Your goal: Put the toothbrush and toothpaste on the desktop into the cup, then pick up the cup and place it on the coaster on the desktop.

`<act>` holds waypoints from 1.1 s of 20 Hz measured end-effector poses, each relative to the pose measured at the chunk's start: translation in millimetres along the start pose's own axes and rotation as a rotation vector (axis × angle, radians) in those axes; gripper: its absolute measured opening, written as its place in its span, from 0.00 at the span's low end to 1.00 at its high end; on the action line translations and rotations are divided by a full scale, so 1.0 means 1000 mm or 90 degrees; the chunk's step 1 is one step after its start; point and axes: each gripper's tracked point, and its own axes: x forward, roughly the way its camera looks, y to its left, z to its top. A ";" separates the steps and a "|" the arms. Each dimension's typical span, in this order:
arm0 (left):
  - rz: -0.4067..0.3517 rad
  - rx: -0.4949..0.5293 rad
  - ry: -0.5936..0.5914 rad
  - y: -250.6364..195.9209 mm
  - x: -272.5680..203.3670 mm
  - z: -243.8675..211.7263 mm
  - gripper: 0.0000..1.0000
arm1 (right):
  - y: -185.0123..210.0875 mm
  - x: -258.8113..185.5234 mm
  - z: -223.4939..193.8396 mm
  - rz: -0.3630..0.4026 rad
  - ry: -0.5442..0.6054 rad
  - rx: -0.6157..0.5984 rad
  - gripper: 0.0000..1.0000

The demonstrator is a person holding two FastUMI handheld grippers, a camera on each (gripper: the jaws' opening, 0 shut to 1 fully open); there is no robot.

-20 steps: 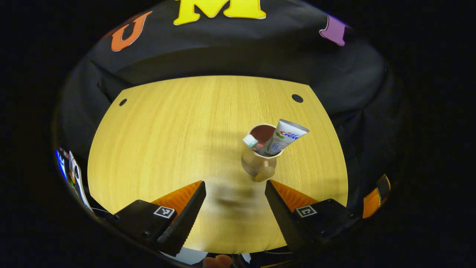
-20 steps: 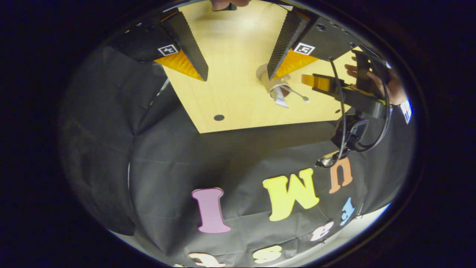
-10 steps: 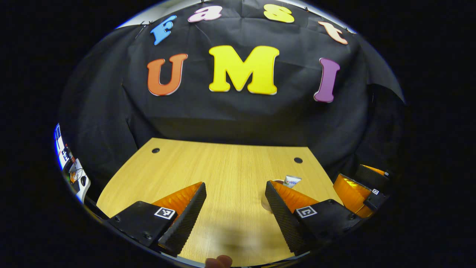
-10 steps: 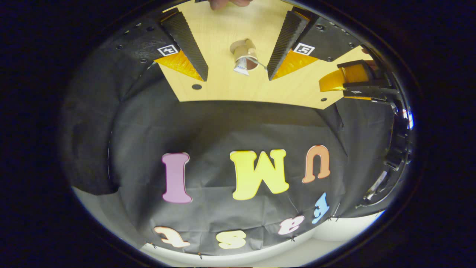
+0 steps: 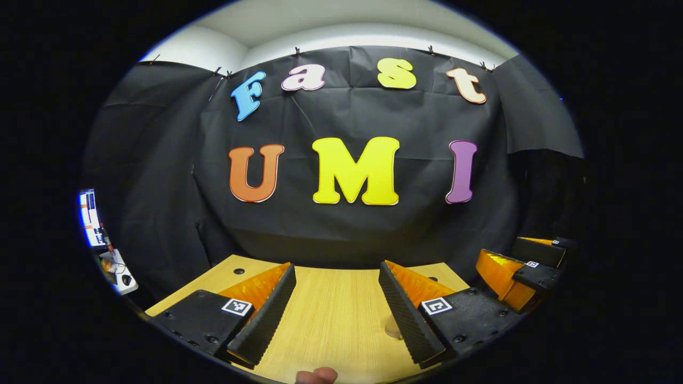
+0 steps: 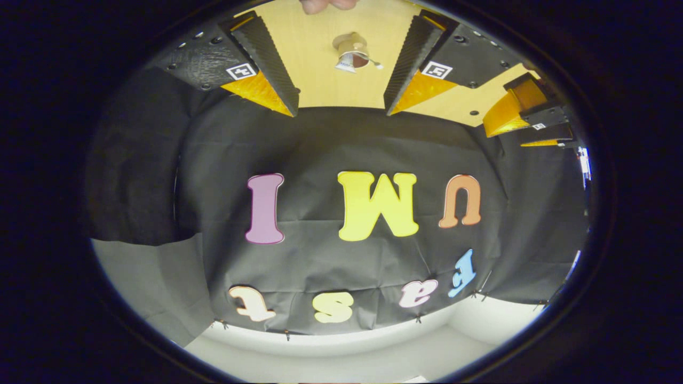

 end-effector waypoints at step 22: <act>-0.004 0.000 -0.049 0.007 -0.013 0.024 0.99 | 0.008 -0.001 0.020 0.002 -0.035 0.007 0.96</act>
